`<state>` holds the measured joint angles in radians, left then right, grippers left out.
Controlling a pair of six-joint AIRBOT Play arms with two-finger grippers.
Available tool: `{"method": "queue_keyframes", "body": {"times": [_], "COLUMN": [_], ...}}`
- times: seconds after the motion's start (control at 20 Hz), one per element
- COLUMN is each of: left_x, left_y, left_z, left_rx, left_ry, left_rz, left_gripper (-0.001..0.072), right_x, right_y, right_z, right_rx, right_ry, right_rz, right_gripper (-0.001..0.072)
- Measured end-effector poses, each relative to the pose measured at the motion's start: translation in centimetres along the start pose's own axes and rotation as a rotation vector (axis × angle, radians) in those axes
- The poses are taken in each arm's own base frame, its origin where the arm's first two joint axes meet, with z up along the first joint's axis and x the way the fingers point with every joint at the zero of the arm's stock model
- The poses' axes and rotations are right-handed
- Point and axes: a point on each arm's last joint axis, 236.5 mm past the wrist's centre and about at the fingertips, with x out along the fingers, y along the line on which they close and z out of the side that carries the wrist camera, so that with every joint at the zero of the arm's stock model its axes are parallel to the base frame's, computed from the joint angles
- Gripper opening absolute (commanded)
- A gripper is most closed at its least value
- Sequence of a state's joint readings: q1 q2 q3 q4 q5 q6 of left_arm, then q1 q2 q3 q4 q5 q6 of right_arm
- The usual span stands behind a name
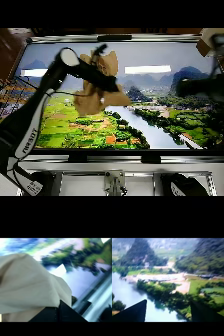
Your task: Fold the shirts.
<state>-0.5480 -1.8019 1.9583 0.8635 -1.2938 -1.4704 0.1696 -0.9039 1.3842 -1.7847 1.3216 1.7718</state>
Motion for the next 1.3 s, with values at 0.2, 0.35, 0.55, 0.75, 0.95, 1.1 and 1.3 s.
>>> {"method": "queue_keyframes", "body": {"times": [0.2,0.35,0.55,0.75,0.95,1.1,1.3], "left_x": [7.4,9.1,3.9,-6.3,-13.1,-13.2,-10.1], "left_y": [-9.8,-12.8,-7.4,3.9,15.6,21.2,26.0], "left_z": [-3.3,-3.7,-0.4,3.8,3.6,2.1,1.8], "left_rx": [0.087,0.102,0.066,-0.081,-0.264,-0.362,-0.423], "left_ry": [0.046,0.022,-0.012,-0.135,-0.203,-0.186,-0.191], "left_rz": [-0.096,-0.129,-0.046,0.096,0.234,0.269,0.289], "left_gripper": [0.0568,0.0704,0.0592,0.0597,0.0681,0.0681,0.0678], "right_x": [-7.7,-10.3,-10.5,-7.2,0.7,7.2,13.7], "right_y": [-4.9,-6.7,-7.5,-5.5,1.8,7.7,14.2], "right_z": [4.2,4.5,3.7,2.7,0.0,-3.2,-7.7], "right_rx": [0.071,0.104,0.119,0.094,0.008,-0.015,-0.009], "right_ry": [-0.229,-0.276,-0.245,-0.130,0.088,0.273,0.488], "right_rz": [-0.134,-0.179,-0.214,-0.166,0.057,0.235,0.443], "right_gripper": [0.0654,0.0654,0.0654,0.0656,0.0657,0.0657,0.0657]}}
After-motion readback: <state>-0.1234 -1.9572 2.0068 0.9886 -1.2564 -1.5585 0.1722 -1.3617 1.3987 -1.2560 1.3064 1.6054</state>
